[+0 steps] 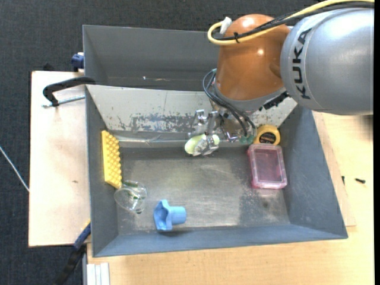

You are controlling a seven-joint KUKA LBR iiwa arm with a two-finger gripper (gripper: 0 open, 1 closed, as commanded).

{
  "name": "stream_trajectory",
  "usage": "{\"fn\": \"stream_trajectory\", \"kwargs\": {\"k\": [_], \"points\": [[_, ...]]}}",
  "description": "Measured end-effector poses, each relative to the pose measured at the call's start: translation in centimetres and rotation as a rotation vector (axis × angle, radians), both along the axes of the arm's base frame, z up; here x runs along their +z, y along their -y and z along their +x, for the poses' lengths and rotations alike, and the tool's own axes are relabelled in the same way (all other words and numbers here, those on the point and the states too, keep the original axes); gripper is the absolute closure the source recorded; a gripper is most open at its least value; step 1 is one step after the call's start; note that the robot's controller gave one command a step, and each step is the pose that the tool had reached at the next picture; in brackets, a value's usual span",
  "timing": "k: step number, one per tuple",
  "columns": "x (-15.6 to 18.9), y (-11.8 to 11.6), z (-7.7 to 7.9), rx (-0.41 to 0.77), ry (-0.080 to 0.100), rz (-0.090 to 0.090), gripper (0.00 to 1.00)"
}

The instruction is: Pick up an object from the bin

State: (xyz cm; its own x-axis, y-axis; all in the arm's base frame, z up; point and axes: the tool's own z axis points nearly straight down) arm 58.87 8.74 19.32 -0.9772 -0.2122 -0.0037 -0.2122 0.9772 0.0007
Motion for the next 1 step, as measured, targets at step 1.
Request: {"fn": "stream_trajectory", "kwargs": {"k": [1], "points": [[3.21,1.69,0.08,-0.008,0.004,0.002,1.0]]}}
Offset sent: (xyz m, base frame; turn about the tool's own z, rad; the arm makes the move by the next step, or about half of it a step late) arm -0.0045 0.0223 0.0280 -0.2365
